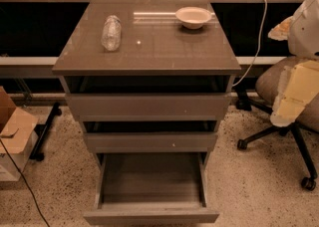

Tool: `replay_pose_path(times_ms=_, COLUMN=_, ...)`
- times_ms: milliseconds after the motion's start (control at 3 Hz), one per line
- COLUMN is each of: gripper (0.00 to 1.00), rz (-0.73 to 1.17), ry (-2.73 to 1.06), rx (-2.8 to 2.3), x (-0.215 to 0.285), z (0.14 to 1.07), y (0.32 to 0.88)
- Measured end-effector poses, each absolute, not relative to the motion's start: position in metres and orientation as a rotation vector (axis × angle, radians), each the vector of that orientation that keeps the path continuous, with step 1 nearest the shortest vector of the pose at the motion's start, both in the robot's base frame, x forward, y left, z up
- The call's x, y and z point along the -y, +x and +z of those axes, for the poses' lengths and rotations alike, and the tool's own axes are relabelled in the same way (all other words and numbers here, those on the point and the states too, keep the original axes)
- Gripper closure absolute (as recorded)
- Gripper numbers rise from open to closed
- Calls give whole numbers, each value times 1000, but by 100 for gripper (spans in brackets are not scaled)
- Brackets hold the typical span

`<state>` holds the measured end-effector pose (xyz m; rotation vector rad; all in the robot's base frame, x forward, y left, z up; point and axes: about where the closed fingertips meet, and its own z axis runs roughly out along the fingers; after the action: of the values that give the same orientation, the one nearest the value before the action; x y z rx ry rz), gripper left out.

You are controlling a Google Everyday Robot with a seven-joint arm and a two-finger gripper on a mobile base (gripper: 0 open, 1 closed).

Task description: Close bottom drawer

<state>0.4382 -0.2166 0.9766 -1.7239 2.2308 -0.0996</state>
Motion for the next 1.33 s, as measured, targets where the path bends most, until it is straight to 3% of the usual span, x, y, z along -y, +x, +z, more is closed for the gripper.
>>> replay_pose_path(times_ms=333, gripper=0, rz=-100, ry=-1724, rx=-2231, x=217, z=977, y=438)
replay_pose_path(times_ms=1000, gripper=57, rz=-21, ry=-1745, rx=-2167, x=209, z=950, y=437)
replay_pose_path(times_ms=1333, gripper=80, rz=11, ry=-1778, rx=-2132, x=206, z=920, y=434)
